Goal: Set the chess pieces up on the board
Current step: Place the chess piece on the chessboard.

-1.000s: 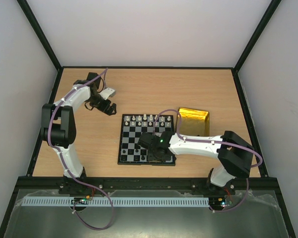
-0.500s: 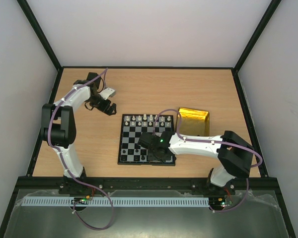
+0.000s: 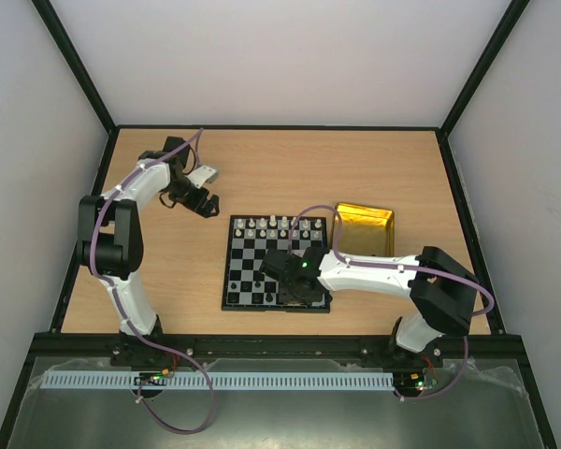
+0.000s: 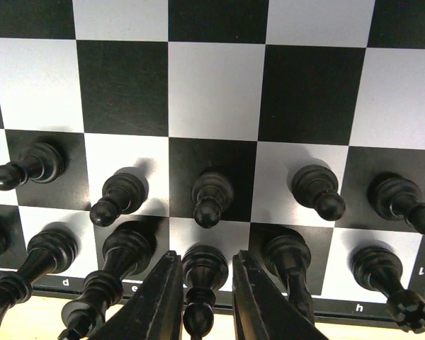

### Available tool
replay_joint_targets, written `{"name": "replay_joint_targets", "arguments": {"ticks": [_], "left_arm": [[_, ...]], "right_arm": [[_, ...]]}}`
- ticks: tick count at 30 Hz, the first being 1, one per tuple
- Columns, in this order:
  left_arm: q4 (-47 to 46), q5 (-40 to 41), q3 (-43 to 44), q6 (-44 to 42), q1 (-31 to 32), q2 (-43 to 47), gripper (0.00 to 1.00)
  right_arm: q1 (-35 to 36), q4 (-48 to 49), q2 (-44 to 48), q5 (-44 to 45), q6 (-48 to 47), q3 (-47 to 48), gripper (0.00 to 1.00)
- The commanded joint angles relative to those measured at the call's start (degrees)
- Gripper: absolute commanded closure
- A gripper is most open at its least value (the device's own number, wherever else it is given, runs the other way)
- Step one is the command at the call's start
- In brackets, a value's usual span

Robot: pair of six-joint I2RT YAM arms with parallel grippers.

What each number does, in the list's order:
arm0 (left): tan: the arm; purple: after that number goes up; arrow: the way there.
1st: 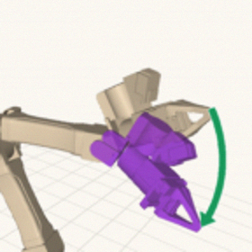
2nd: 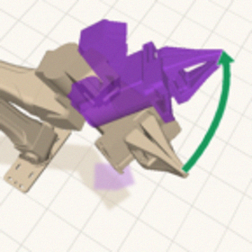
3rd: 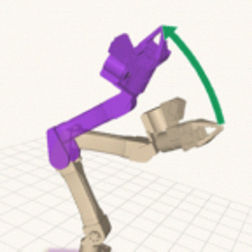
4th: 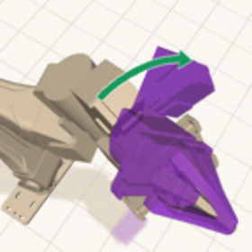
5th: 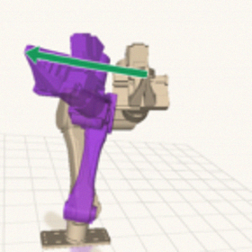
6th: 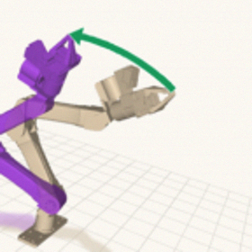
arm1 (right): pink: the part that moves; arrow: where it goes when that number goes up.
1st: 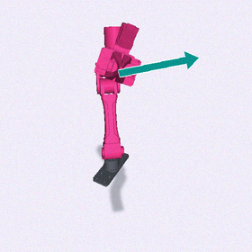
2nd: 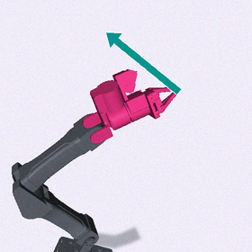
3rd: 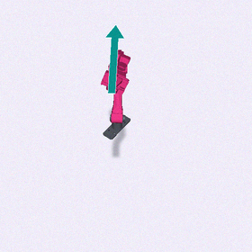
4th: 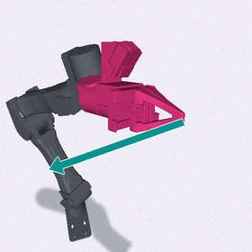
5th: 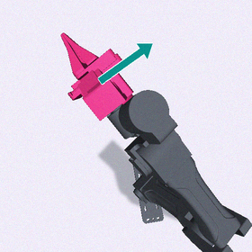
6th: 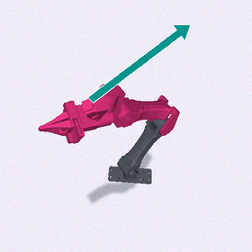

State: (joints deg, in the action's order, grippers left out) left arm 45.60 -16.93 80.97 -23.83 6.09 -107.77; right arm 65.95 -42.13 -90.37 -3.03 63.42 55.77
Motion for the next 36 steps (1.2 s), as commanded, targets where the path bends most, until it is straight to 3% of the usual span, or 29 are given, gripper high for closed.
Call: {"name": "replay_joint_targets", "arguments": {"ticks": [1,36], "left_arm": [[0.63,-0.67,0.55,-0.25,0.07,0.23,0.01],[0.61,-1.13,0.4,-0.04,0.07,0.27,0.01]], "right_arm": [[-0.25,-2.17,1.28,1.62,-0.11,1.21,0.8],[-2.6,-5.96,3.97,3.23,-1.55,3.11,0.77]]}}
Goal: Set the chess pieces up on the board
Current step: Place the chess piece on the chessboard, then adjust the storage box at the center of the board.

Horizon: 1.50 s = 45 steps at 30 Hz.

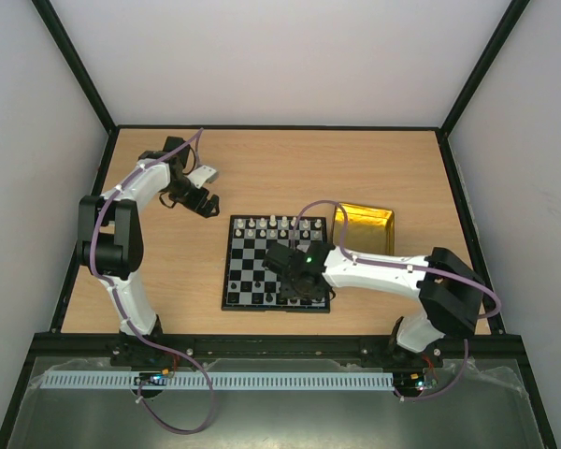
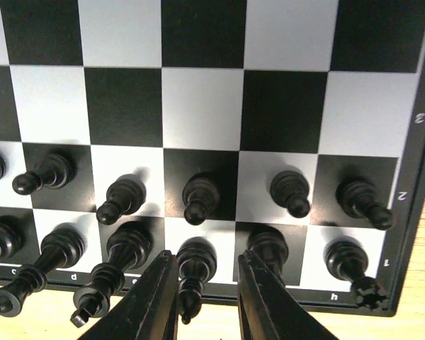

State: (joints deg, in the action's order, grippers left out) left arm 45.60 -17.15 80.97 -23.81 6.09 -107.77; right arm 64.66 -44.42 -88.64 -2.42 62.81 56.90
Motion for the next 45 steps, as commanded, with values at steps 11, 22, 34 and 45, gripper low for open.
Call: {"name": "replay_joint_targets", "arguments": {"ticks": [11,22,34,45], "left_arm": [[0.63,-0.61,0.68,0.0,0.04,-0.05,0.01],[1.14,-0.06,1.71,0.04,-0.02,-0.99,0.01],[0.89,-0.39,2.01,-0.18,-0.36,-1.85,0.01],[0.98,-0.24,1.35,-0.8,-1.41,-1.57,0.01]], "right_arm": [[-24.01,-12.43,8.02,7.42,-11.56,9.47,0.76],[-46.66,-11.84,-0.22,6.31,-24.78,12.0,0.73],[-57.32,-7.7,-7.9,4.39,-28.51,13.39,0.73],[-61.31,-10.18,-14.74,9.23,-31.43,22.4,0.73]]}}
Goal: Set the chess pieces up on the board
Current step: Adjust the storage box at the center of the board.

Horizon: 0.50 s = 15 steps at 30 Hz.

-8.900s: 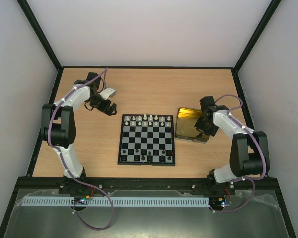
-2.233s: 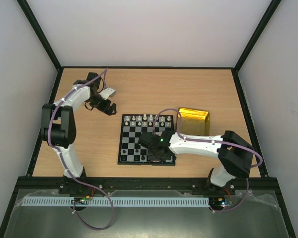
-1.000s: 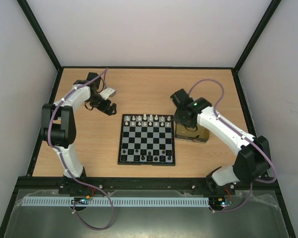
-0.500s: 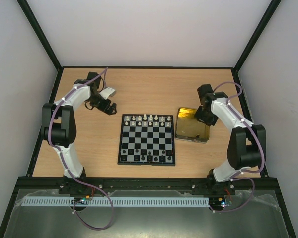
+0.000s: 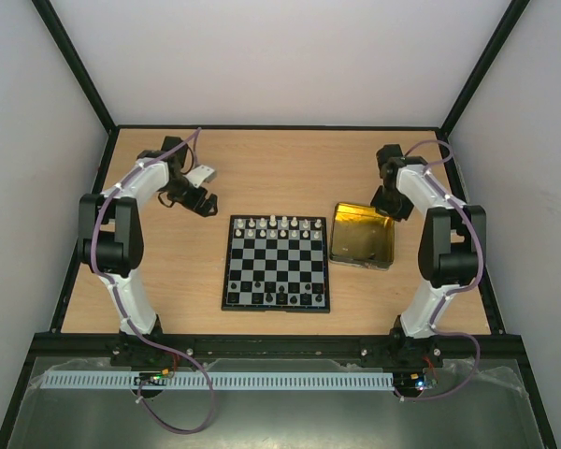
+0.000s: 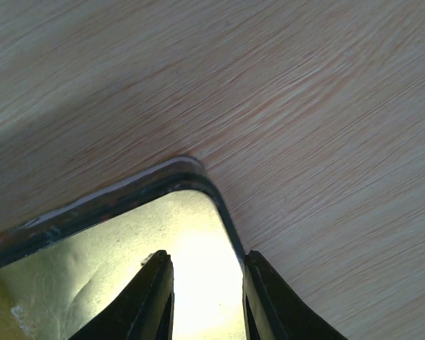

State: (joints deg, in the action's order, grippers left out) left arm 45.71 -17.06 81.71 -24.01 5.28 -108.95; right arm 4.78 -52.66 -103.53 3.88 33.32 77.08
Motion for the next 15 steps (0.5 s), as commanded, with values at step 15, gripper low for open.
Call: {"name": "replay_joint_targets", "arguments": {"ticks": [15], "left_arm": [[0.35,-0.57,-0.32,-0.32,-0.97,0.12,0.01]], "right_arm": [[-3.45,1.36,-0.11,0.61,-2.87,-4.32,0.73]]}}
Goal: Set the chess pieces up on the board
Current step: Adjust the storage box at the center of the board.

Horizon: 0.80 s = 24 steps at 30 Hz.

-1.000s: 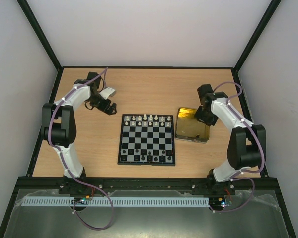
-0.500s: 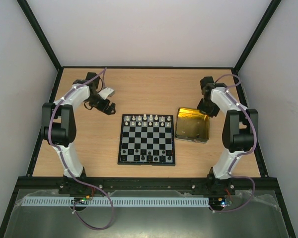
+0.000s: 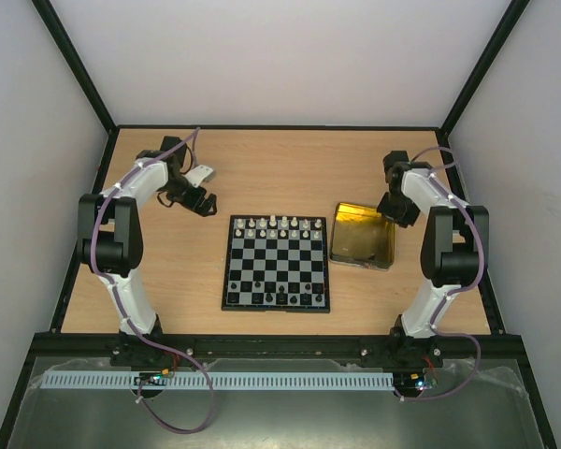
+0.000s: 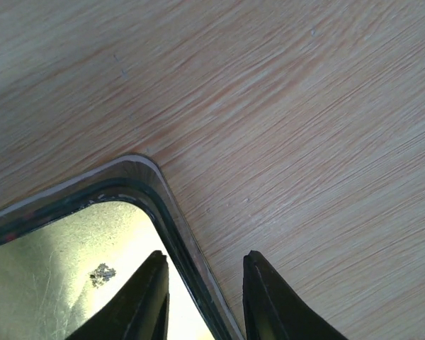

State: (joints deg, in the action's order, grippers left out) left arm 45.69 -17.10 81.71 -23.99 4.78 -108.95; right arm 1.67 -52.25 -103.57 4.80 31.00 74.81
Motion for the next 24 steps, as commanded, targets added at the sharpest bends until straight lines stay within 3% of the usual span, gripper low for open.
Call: {"name": "replay_joint_targets", "arguments": {"ticks": [1,8,16,20,24], "left_arm": [[0.39,-0.47,-0.31,-0.36,-0.55,0.15,0.01],[0.45,-0.73,0.05,-0.11,-0.64,-0.08,0.01],[0.63,-0.48,0.56,-0.1,-0.66,-0.28,0.01],[0.93,-0.56,1.07,-0.09,-0.64,-0.59,0.01],[0.98,-0.64,1.55,-0.01,-0.64,-0.77,0.01]], "right_arm": [[-0.4,1.2,-0.13,-0.69,-0.47,-2.46,0.73],[-0.44,5.98,2.22,-7.29,4.77,-8.26,0.74],[-0.53,20.66,12.67,-21.73,27.4,-21.21,0.74],[-0.58,23.48,17.27,-20.51,34.85,-24.82,0.74],[-0.54,20.4,21.56,-14.76,38.42,-25.71,0.74]]}}
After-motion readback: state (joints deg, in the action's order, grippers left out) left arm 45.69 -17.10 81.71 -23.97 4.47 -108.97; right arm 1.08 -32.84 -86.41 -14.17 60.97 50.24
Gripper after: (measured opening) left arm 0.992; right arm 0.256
